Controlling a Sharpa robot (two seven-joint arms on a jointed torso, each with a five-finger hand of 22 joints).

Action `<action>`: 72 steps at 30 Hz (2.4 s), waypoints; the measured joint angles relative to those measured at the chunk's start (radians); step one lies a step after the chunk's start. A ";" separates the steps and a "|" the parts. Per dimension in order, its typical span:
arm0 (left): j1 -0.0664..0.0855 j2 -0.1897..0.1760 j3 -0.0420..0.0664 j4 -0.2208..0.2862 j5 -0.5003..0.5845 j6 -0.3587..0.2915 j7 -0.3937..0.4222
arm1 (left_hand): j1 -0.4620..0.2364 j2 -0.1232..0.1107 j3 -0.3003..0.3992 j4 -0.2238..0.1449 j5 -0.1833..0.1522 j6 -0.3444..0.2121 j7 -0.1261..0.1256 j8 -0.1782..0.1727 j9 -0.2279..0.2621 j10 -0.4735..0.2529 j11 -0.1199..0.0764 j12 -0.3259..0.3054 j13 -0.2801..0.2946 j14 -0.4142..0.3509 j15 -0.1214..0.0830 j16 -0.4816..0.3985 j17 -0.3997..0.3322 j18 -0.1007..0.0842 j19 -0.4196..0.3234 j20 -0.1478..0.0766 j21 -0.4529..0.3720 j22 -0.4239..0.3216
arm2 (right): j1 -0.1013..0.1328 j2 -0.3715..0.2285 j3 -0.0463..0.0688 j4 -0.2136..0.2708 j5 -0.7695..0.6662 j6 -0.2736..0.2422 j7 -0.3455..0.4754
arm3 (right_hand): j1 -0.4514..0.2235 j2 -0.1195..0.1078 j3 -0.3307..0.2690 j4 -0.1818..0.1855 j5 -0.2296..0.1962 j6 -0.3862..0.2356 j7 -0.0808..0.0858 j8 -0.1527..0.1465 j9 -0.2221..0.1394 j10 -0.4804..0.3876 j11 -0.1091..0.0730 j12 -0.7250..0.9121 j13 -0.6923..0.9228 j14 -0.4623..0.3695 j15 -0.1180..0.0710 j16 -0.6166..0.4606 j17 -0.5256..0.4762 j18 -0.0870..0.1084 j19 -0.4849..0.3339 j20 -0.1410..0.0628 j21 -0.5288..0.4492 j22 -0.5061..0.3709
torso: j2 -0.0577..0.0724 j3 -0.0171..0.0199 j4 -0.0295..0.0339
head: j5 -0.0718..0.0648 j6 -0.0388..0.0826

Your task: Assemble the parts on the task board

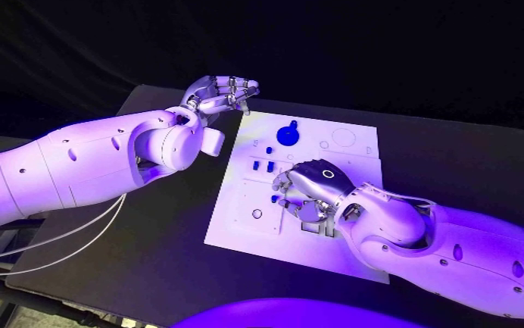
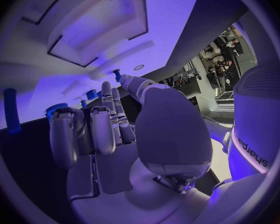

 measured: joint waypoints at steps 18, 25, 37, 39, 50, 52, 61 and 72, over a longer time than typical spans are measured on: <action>0.000 -0.005 -0.002 0.000 0.000 0.000 -0.002 | 0.000 0.000 0.000 0.000 0.000 0.000 0.000 0.000 0.001 0.000 0.000 0.000 0.000 0.000 0.000 0.000 0.000 0.000 0.000 0.000 0.000 0.000 | 0.136 -0.228 0.019 0.056 0.011 0.106 -0.021 | 0.072 0.055 -0.377 0.095 -0.017 -0.044 -0.040 -0.045 -0.013 -0.119 -0.009 0.047 -0.017 -0.002 0.002 -0.023 -0.046 0.016 -0.005 0.005 -0.110 0.000 | -0.002 -0.0034 -0.0053 | -0.030 0.022; 0.000 -0.005 -0.003 0.000 0.000 0.000 -0.003 | 0.000 0.000 0.000 0.000 0.000 0.000 0.000 0.000 0.001 0.000 0.000 0.000 0.000 0.000 0.000 0.000 0.000 0.000 0.000 0.000 0.000 0.000 | 0.143 -0.236 0.017 0.040 0.016 0.193 -0.022 | 0.110 0.059 -0.423 0.131 -0.017 -0.049 -0.044 -0.046 -0.014 -0.125 -0.004 0.072 -0.017 -0.002 0.002 -0.023 -0.048 0.016 -0.005 0.005 -0.110 0.000 | -0.003 -0.0031 -0.0058 | -0.033 0.023; 0.000 -0.006 -0.004 0.000 0.000 0.000 -0.004 | 0.000 0.000 0.000 0.000 0.000 0.000 0.000 0.000 0.001 0.000 0.000 0.000 0.000 0.000 0.000 0.000 0.000 0.000 0.000 0.000 0.000 -0.001 | 0.142 -0.216 0.013 0.023 0.026 0.240 -0.014 | 0.132 0.081 -0.431 0.140 -0.017 -0.030 -0.055 -0.046 -0.014 -0.090 -0.020 0.103 -0.014 -0.002 0.002 -0.019 -0.038 0.016 -0.001 0.001 -0.090 0.001 | -0.002 -0.0039 -0.0052 | -0.032 0.022; 0.000 -0.007 -0.004 0.000 0.000 0.000 -0.004 | 0.000 0.000 0.000 0.000 0.000 0.000 0.000 0.000 0.001 0.000 0.000 0.000 0.000 0.000 0.000 0.000 0.000 0.000 0.000 0.000 0.000 -0.001 | 0.142 -0.213 0.012 0.021 0.028 0.240 -0.011 | 0.140 0.089 -0.422 0.142 -0.017 -0.028 -0.054 -0.046 -0.015 -0.075 -0.021 0.109 -0.014 -0.002 0.001 -0.019 -0.037 0.016 -0.001 0.001 -0.078 0.001 | -0.002 -0.0038 -0.0051 | -0.032 0.022; 0.000 -0.007 -0.004 0.000 0.000 0.000 -0.005 | 0.000 0.000 0.000 0.000 0.000 0.000 0.000 0.000 0.002 -0.004 -0.004 0.005 0.000 0.000 0.000 0.000 -0.002 0.000 0.000 0.000 -0.007 -0.002 | 0.138 -0.195 0.012 0.009 0.036 0.228 -0.001 | 0.159 0.108 -0.374 0.141 -0.017 -0.012 -0.052 -0.049 -0.019 -0.033 -0.031 0.111 -0.018 0.002 -0.010 -0.019 -0.036 0.016 -0.002 -0.006 -0.044 0.000 | -0.002 -0.0038 -0.0052 | -0.032 0.019; 0.000 -0.007 -0.004 0.000 0.000 0.000 -0.005 | 0.000 0.000 0.000 0.000 0.000 0.000 0.000 0.000 0.002 -0.004 -0.004 0.005 0.000 0.000 0.000 0.000 -0.002 0.000 0.000 0.000 -0.007 -0.002 | 0.137 -0.193 0.012 0.007 0.038 0.226 0.001 | 0.159 0.108 -0.363 0.141 -0.017 -0.012 -0.052 -0.049 -0.019 -0.023 -0.034 0.111 -0.019 0.001 -0.010 -0.018 -0.032 0.016 -0.002 -0.006 -0.039 0.000 | -0.002 -0.0039 -0.0054 | -0.032 0.018; 0.000 -0.007 -0.004 0.000 0.000 0.001 -0.006 | 0.000 0.000 0.000 0.000 0.000 0.000 0.000 0.000 0.002 -0.004 -0.004 0.005 0.000 0.000 0.000 0.000 -0.002 0.000 0.000 0.000 -0.007 -0.002 | 0.134 -0.187 0.011 0.004 0.043 0.217 0.007 | 0.166 0.121 -0.272 0.139 -0.072 0.045 -0.051 -0.040 -0.016 0.028 -0.042 0.099 -0.028 -0.002 -0.021 -0.011 -0.023 0.016 -0.002 -0.013 -0.014 0.000 | -0.002 -0.0033 -0.0058 | -0.032 0.016; 0.000 -0.007 -0.004 0.000 0.000 0.001 -0.007 | -0.003 0.003 0.000 0.000 0.000 0.000 0.000 0.000 0.001 -0.004 -0.004 0.005 -0.001 0.000 0.000 0.000 -0.003 0.000 0.000 0.000 -0.007 -0.003 | 0.133 -0.184 0.011 -0.001 0.046 0.203 0.006 | 0.180 0.134 -0.161 0.119 -0.107 0.103 -0.060 -0.012 -0.009 0.076 -0.054 0.083 -0.031 -0.002 -0.027 -0.002 -0.013 0.016 -0.002 -0.020 0.001 0.000 | -0.003 -0.0035 -0.0055 | -0.034 0.012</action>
